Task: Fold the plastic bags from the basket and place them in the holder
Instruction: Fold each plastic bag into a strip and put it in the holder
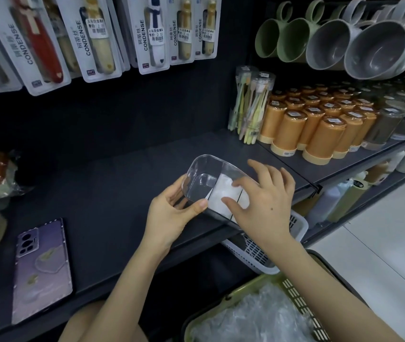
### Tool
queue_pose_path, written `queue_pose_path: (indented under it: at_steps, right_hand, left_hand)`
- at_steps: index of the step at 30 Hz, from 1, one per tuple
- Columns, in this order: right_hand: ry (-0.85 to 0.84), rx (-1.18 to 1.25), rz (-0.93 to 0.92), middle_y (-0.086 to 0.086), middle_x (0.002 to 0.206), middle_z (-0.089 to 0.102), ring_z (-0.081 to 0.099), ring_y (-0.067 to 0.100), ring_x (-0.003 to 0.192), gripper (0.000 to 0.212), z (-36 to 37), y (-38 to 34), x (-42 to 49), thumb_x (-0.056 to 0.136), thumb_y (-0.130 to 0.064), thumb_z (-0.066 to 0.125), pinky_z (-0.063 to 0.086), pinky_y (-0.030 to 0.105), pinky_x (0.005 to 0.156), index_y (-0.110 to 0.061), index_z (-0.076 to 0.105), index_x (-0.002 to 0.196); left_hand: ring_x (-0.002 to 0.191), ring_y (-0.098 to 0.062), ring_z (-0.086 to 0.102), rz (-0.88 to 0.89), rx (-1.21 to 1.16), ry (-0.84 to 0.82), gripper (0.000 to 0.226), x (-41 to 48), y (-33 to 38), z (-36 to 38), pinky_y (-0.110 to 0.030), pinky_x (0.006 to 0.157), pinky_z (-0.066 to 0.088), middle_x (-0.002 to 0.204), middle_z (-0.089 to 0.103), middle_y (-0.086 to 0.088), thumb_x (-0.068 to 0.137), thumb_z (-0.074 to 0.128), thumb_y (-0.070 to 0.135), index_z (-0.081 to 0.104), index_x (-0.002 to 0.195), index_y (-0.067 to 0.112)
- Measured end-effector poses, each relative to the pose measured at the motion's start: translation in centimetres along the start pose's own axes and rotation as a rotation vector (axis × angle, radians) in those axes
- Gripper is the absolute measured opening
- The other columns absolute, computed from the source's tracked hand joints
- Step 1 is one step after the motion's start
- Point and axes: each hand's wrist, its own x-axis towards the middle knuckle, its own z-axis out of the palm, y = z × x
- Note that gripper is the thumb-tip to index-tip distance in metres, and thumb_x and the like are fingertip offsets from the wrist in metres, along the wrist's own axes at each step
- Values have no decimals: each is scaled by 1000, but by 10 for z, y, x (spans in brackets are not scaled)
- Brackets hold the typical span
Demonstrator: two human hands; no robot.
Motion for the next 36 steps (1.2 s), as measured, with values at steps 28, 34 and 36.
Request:
queue_pose_path:
  at_steps: [28,34,36]
  right_hand:
    - [-446,-264,87,10,157,19,13,38,144,55,11,-16,25,71,-70,64,-3,64,113,-33,68,111]
    - [-295,-34,160,9,154,31,24,33,142,39,-14,-3,14,75,-51,73,0,57,115,-33,67,109]
    - [-191,25,199,10,145,44,37,34,134,28,-18,2,3,77,-42,75,8,55,114,-27,71,101]
  left_hand:
    - [105,8,61,-17,18,-19,52,-1,-7,1,-11,87,49,97,70,27,73,79,0,61,104,38]
    - [87,22,58,-15,39,68,49,1,-3,-2,-3,74,45,79,63,41,76,77,2,57,95,41]
    - [85,20,59,-17,48,133,46,5,1,-11,-4,74,46,77,64,38,76,77,3,57,92,42]
